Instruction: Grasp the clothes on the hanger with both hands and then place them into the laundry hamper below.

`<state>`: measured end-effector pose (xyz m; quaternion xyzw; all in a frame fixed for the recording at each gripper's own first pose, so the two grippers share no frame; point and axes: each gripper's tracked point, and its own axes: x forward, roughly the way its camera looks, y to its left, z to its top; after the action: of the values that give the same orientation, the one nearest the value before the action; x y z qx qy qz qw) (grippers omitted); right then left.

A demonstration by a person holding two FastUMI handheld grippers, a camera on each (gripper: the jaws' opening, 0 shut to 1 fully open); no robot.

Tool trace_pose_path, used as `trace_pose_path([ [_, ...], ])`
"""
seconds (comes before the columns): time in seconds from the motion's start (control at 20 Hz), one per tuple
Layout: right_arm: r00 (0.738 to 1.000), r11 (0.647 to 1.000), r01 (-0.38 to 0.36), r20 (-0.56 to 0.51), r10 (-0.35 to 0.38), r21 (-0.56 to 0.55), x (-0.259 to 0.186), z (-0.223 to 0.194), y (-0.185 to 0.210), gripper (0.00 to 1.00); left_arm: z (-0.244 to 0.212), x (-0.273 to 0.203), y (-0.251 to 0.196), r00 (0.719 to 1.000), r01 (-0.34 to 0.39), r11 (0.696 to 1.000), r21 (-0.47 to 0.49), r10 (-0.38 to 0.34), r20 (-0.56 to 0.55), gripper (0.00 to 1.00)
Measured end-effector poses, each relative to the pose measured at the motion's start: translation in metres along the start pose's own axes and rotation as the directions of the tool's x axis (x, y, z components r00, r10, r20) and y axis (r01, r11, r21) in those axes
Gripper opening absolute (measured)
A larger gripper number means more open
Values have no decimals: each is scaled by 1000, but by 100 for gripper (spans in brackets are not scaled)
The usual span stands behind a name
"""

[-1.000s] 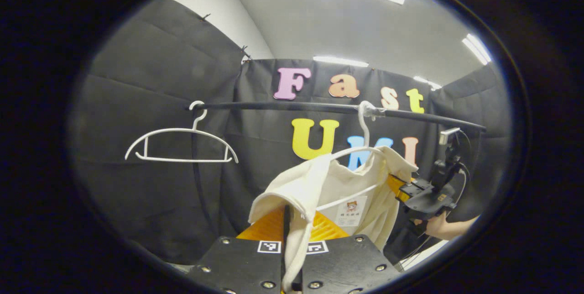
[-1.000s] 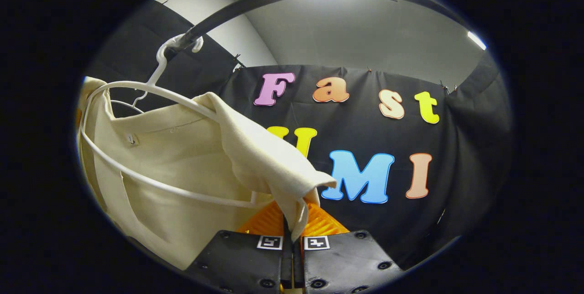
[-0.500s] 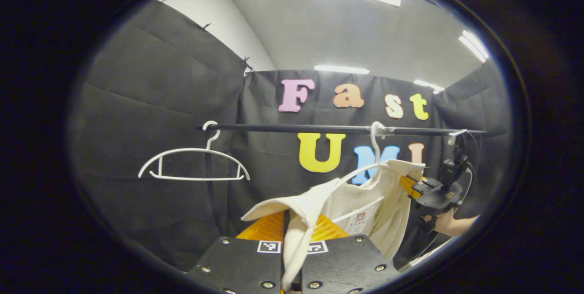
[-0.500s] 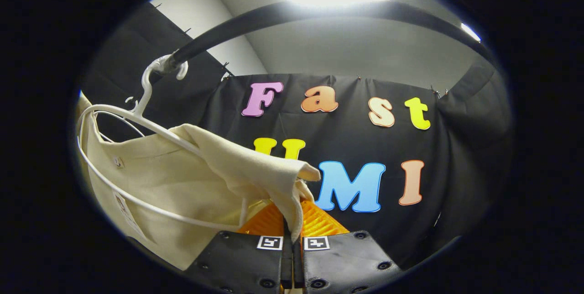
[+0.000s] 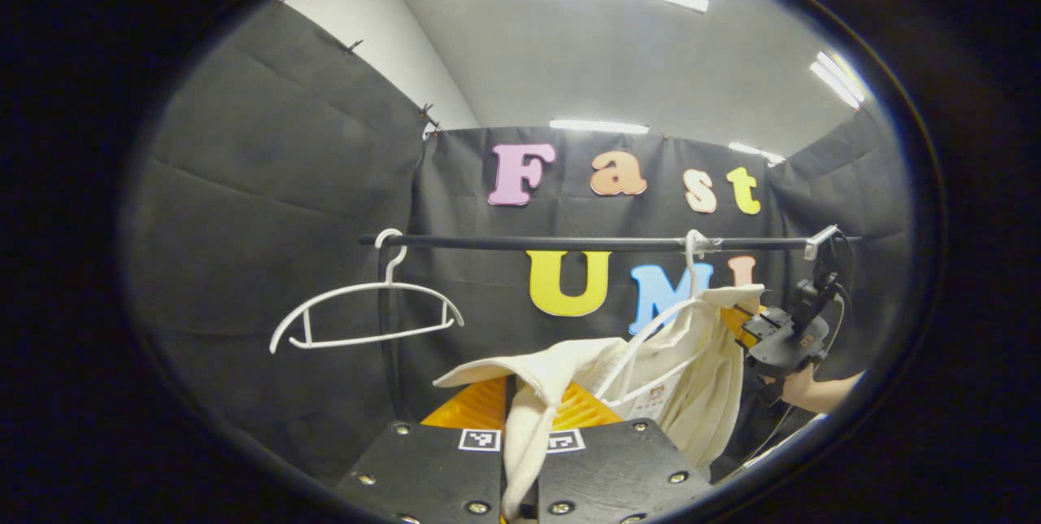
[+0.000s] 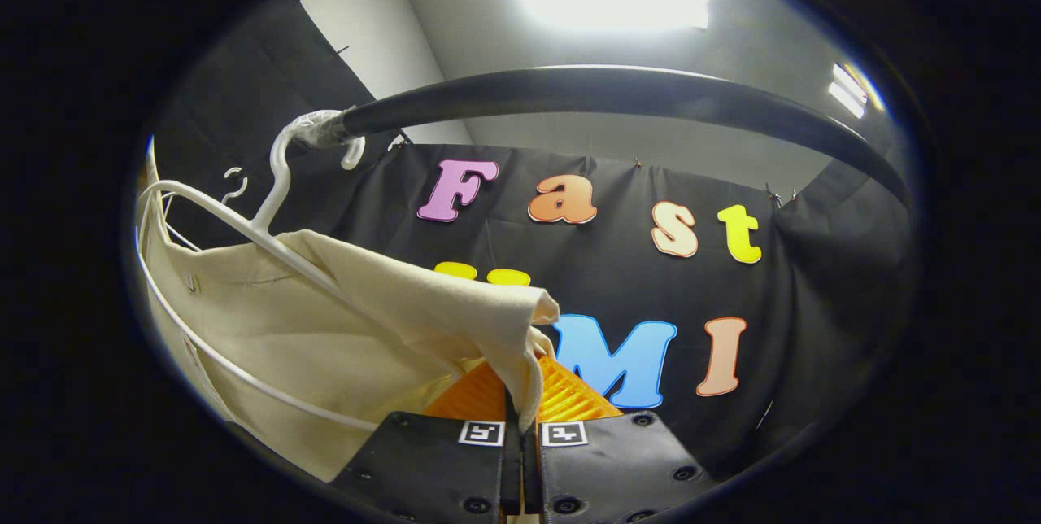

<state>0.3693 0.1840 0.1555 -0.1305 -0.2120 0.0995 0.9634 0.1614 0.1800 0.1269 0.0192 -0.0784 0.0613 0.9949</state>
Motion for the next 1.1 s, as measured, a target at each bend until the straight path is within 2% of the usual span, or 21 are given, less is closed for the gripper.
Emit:
trace_pose_path([
  [0.3, 999, 994, 43, 37, -39, -98, 14, -8, -13, 2, 16, 41, 4, 999, 45, 996, 71, -47, 27, 2],
  [0.55, 999, 988, 36, 30, -32, -148, 28, -29, -13, 2, 4, 71, 3, 998, 61, 997, 48, -62, 14, 2],
  [0.75, 999, 991, 27, -35, -32, -128, 34, -59, -16, 5, -21, 93, -6, 996, 88, 995, -36, -89, -18, 2],
  [0.85, 998, 993, 29, -60, -36, -114, 33, -69, -16, 3, -29, 96, -6, 995, 94, 992, -84, -96, -18, 2],
  [1.1, 996, 995, -14, -92, 5, -99, 20, -93, -6, 1, -40, 99, -10, 991, 131, 971, -202, -133, 4, 3],
])
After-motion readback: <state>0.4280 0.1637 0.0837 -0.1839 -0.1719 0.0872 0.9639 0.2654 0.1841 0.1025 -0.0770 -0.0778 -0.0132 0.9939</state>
